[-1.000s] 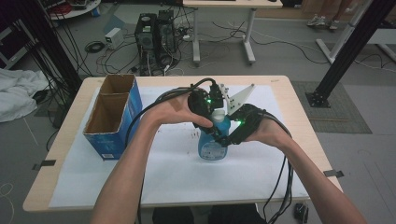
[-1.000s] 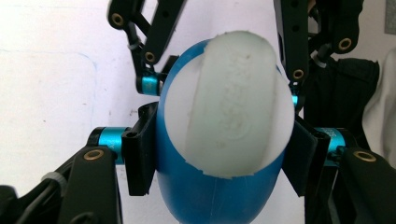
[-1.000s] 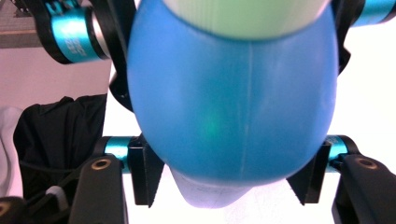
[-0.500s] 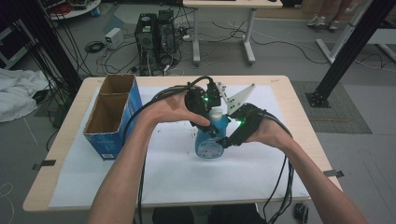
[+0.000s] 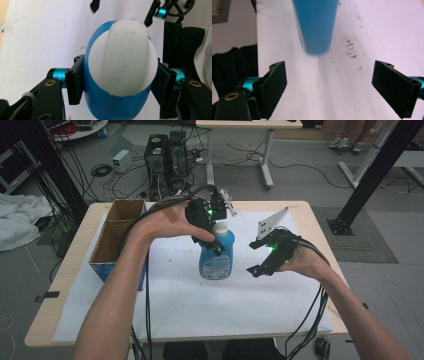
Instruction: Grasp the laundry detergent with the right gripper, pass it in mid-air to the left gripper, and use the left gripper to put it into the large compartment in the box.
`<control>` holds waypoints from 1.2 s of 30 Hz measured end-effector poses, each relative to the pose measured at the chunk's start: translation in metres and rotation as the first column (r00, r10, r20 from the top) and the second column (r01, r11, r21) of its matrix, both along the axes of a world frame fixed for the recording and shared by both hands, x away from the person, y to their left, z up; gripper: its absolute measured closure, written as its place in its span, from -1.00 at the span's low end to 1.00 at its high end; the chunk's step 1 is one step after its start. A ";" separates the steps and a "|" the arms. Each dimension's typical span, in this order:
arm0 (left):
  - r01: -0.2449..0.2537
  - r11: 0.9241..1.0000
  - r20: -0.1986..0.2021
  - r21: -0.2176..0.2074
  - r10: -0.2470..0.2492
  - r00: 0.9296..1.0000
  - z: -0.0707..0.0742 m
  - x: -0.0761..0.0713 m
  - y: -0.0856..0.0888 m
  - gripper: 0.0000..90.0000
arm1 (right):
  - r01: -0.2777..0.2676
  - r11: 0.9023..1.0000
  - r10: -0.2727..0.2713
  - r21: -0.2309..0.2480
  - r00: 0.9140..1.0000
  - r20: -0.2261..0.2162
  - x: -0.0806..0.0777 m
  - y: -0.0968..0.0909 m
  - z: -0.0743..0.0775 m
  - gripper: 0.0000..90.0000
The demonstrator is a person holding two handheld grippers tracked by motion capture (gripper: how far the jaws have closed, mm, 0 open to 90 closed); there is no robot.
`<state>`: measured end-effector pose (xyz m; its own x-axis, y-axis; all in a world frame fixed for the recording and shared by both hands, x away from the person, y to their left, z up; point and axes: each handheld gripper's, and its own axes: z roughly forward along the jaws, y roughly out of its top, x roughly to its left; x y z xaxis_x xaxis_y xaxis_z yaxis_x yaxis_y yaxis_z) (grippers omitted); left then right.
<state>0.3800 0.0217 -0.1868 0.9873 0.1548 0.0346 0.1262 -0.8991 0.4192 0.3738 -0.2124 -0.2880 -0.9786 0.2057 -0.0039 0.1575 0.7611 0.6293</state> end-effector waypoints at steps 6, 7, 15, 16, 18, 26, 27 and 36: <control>-0.091 0.995 0.006 0.029 0.091 0.996 0.033 0.009 0.026 -0.17 | 0.057 0.998 -0.056 -0.032 0.998 0.020 -0.002 -0.019 0.002 -0.73; -0.091 0.995 0.006 0.029 0.091 0.996 0.033 0.009 0.026 -0.17 | 0.057 0.998 -0.056 -0.032 0.998 0.020 -0.002 -0.019 0.002 -0.73; -0.204 0.979 0.034 0.020 0.203 0.978 0.078 0.015 0.073 -0.17 | 0.112 0.993 -0.111 -0.046 0.993 0.027 -0.001 -0.041 -0.002 -0.73; -0.221 0.975 0.030 0.018 0.221 0.975 0.081 0.017 0.079 -0.17 | 0.119 0.992 -0.118 -0.049 0.993 0.028 -0.001 -0.042 -0.003 -0.73; -0.246 0.969 0.027 0.020 0.245 0.969 0.085 0.019 0.091 -0.17 | 0.126 0.991 -0.125 -0.053 0.992 0.028 -0.001 -0.045 -0.004 -0.73; -0.351 0.935 0.048 0.041 0.349 0.936 0.094 0.019 0.134 -0.17 | 0.149 0.987 -0.147 -0.058 0.989 0.023 0.000 -0.055 -0.006 -0.73; -0.360 0.932 0.048 0.046 0.358 0.932 0.095 0.018 0.139 -0.17 | 0.155 0.986 -0.154 -0.059 0.988 0.024 0.000 -0.056 -0.007 -0.73; -0.435 0.900 0.072 0.031 0.432 0.899 0.104 0.013 0.178 -0.17 | 0.175 0.981 -0.174 -0.084 0.985 0.017 0.000 -0.064 -0.012 -0.73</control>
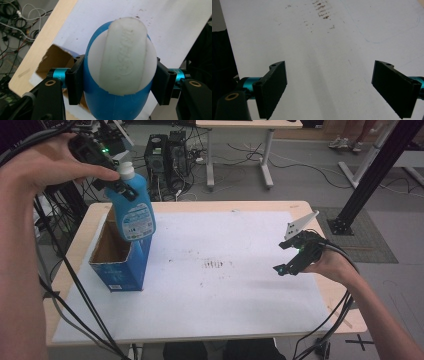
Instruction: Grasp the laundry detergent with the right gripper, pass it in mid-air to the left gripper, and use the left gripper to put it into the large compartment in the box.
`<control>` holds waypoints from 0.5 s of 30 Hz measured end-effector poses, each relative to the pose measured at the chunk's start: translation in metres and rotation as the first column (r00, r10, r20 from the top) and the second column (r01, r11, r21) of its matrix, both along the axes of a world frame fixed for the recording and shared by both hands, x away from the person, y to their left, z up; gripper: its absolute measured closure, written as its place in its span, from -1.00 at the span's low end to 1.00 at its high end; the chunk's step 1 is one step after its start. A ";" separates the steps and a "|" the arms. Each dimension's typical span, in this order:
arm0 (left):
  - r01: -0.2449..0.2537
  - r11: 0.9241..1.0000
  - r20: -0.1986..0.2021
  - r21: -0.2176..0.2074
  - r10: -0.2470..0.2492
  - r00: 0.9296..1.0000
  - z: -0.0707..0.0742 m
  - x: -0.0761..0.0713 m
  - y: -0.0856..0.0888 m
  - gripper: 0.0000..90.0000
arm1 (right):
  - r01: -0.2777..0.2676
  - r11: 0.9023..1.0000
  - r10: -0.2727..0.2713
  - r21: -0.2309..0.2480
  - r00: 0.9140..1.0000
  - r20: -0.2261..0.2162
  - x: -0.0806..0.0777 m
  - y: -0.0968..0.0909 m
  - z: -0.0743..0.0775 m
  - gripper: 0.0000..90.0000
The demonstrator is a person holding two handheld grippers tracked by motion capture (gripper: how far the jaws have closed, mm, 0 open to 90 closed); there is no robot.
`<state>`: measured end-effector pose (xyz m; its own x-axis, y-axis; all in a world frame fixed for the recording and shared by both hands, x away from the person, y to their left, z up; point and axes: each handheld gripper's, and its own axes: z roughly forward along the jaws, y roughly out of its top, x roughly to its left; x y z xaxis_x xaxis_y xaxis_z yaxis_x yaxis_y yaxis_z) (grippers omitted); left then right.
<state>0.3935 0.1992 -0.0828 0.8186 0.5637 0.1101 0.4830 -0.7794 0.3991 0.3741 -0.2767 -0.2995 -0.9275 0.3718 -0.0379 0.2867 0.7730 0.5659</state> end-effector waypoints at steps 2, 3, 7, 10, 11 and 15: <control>-0.022 1.000 0.003 0.007 0.022 1.000 0.000 0.000 0.008 -0.17 | 0.003 1.000 -0.003 -0.002 1.000 -0.002 0.000 -0.001 -0.001 -0.73; -0.028 1.000 0.002 0.015 0.028 1.000 -0.001 0.000 0.013 -0.17 | 0.003 1.000 -0.003 -0.004 1.000 -0.003 -0.001 -0.002 -0.002 -0.73; -0.055 0.998 -0.010 0.033 0.055 0.998 -0.005 0.001 0.025 -0.17 | 0.006 1.000 -0.006 -0.008 1.000 -0.004 -0.002 -0.003 -0.004 -0.73; -0.075 0.997 -0.018 0.035 0.076 0.997 -0.008 0.004 0.032 -0.17 | 0.013 1.000 -0.013 -0.009 1.000 -0.006 -0.003 -0.005 -0.005 -0.73; -0.081 0.996 -0.023 0.038 0.082 0.996 -0.009 0.005 0.035 -0.17 | 0.012 1.000 -0.012 -0.009 1.000 -0.003 -0.002 -0.006 -0.006 -0.73; -0.090 0.994 -0.033 0.056 0.092 0.995 -0.014 0.007 0.042 -0.17 | 0.020 1.000 -0.020 -0.010 1.000 -0.005 -0.004 -0.008 -0.006 -0.73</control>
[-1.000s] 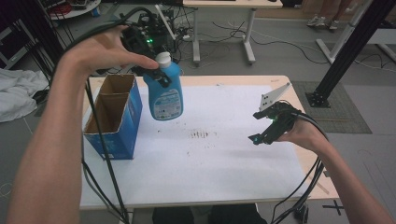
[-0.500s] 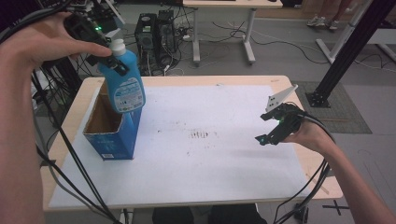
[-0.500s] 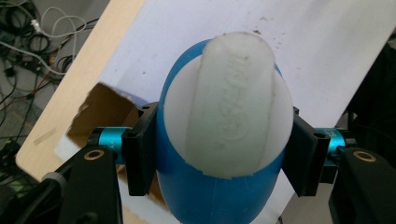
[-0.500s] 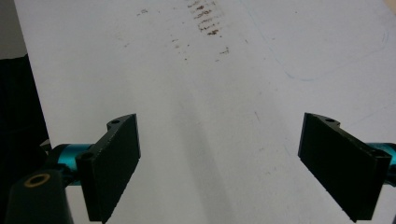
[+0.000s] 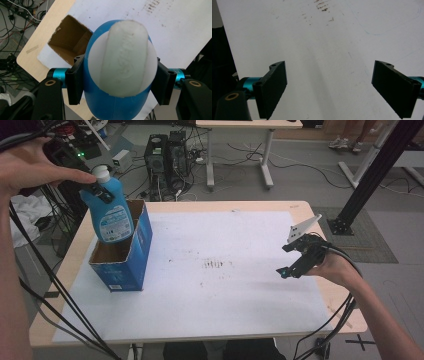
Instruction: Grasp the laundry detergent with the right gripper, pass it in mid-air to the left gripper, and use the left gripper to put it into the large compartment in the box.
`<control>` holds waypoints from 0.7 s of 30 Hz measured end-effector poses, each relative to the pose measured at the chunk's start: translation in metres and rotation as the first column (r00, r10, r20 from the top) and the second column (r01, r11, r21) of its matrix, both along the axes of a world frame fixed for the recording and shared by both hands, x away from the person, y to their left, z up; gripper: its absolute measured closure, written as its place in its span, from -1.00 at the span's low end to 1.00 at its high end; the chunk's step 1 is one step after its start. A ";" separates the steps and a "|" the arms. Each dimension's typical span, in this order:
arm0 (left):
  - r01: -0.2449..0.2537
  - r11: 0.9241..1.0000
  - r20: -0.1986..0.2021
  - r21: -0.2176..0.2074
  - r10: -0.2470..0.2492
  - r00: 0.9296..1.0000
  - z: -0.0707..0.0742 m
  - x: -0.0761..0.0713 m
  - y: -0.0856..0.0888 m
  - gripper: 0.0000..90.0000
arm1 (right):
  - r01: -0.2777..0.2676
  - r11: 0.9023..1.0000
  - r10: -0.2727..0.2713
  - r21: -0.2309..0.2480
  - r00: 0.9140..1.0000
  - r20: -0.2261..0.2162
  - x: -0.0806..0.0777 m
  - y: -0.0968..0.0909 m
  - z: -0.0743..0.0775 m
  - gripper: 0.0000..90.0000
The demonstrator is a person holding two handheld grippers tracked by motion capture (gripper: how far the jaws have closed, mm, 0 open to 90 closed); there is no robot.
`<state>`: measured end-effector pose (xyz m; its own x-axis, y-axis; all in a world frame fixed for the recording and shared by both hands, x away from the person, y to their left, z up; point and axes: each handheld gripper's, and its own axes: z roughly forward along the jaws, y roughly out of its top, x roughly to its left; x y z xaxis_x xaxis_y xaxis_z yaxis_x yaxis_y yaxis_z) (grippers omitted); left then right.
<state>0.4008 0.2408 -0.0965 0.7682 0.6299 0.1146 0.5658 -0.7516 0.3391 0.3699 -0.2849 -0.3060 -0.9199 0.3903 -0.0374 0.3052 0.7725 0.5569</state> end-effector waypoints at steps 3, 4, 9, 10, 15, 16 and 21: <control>-0.019 1.000 -0.005 -0.014 0.019 1.000 -0.008 0.003 0.008 -0.17 | 0.002 1.000 -0.002 0.003 1.000 0.003 -0.001 -0.001 0.000 -0.73; -0.019 1.000 -0.007 -0.012 0.019 1.000 -0.010 0.003 0.009 -0.17 | 0.003 1.000 -0.003 0.002 1.000 0.003 -0.001 -0.001 0.000 -0.73; -0.026 1.000 -0.018 -0.014 0.026 0.999 -0.022 0.007 0.011 -0.17 | 0.005 1.000 -0.005 -0.001 1.000 0.000 -0.002 -0.001 -0.003 -0.73; -0.027 1.000 -0.021 -0.015 0.027 0.999 -0.024 0.008 0.012 -0.17 | 0.004 1.000 -0.004 0.000 1.000 -0.001 -0.002 -0.001 -0.004 -0.73; -0.048 0.999 -0.020 -0.008 0.047 0.999 -0.029 0.010 0.016 -0.17 | 0.005 1.000 -0.005 0.000 1.000 -0.005 -0.004 -0.001 -0.006 -0.73; -0.051 0.999 -0.025 -0.009 0.051 0.998 -0.031 0.010 0.017 -0.17 | 0.005 1.000 -0.005 0.000 1.000 -0.009 -0.004 -0.001 -0.008 -0.73; -0.065 0.998 -0.043 -0.024 0.064 0.997 -0.041 0.010 0.022 -0.17 | 0.000 1.000 0.000 -0.006 1.000 -0.010 -0.003 0.001 -0.011 -0.73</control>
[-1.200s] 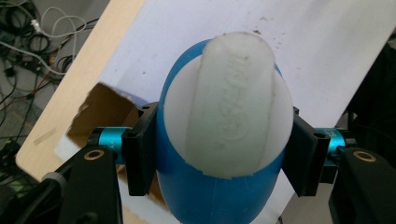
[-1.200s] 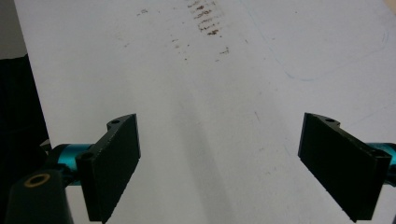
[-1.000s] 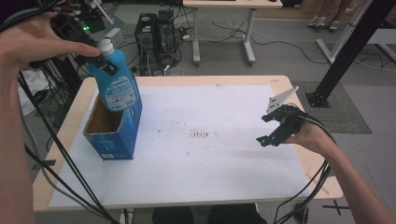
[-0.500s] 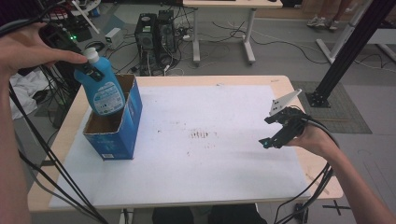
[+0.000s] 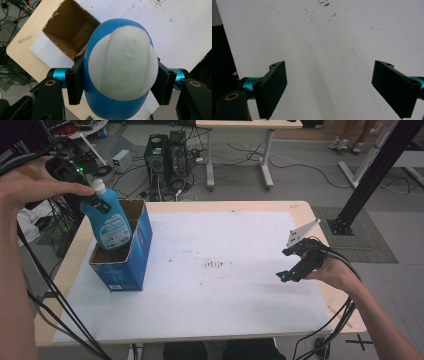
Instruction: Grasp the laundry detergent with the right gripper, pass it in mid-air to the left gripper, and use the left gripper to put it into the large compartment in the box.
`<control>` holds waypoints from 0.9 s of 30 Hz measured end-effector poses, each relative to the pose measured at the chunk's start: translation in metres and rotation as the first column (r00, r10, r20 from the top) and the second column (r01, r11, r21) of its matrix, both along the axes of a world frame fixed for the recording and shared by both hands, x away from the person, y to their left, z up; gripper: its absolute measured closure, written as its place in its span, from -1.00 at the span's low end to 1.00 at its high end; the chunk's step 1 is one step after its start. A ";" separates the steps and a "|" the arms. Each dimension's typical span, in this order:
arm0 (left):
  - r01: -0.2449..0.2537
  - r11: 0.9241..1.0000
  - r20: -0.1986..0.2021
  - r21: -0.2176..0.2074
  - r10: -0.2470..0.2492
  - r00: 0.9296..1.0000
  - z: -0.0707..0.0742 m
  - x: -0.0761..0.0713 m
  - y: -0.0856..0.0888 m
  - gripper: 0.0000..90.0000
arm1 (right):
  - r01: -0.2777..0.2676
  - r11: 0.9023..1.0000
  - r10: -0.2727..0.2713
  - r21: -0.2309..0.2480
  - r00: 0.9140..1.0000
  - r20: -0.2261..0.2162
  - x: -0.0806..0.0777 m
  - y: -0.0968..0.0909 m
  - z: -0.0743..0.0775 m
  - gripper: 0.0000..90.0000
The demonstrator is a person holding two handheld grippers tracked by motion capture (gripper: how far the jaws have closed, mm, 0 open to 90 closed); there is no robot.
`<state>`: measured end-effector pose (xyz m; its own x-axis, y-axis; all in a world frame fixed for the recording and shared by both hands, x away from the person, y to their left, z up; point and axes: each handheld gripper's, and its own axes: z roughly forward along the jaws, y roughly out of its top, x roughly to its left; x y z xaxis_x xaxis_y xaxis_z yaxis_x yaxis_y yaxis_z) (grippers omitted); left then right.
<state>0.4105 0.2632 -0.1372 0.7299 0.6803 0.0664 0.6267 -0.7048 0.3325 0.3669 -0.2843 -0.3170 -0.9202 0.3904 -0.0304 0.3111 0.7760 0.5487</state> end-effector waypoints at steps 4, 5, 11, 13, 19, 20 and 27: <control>-0.009 1.000 -0.016 0.002 0.009 1.000 -0.016 0.001 0.003 -0.17 | 0.000 1.000 0.000 0.000 1.000 -0.002 0.000 0.002 0.000 -0.73; -0.006 1.000 -0.020 0.004 0.006 1.000 -0.018 0.001 0.003 -0.17 | -0.007 1.000 0.007 -0.001 1.000 -0.001 0.000 0.004 -0.001 -0.73; -0.005 1.000 -0.036 0.009 0.005 0.999 -0.032 0.003 0.003 -0.17 | -0.008 1.000 0.008 -0.005 1.000 -0.005 -0.001 0.006 -0.004 -0.73; -0.003 1.000 -0.050 0.015 0.003 0.999 -0.042 0.005 0.003 -0.17 | -0.004 1.000 0.004 -0.007 1.000 -0.009 -0.001 0.006 -0.006 -0.73; -0.008 1.000 -0.066 0.009 0.008 0.998 -0.061 0.006 0.002 -0.17 | -0.003 1.000 0.003 -0.014 1.000 -0.014 -0.002 0.006 -0.009 -0.73; -0.004 1.000 -0.070 0.013 0.005 0.998 -0.064 0.007 0.002 -0.17 | -0.002 1.000 0.002 -0.017 1.000 -0.014 -0.002 0.007 -0.010 -0.73; -0.013 1.000 -0.088 0.018 0.014 0.996 -0.084 0.009 0.004 -0.17 | -0.007 1.000 0.007 -0.021 1.000 -0.018 -0.002 0.010 -0.013 -0.73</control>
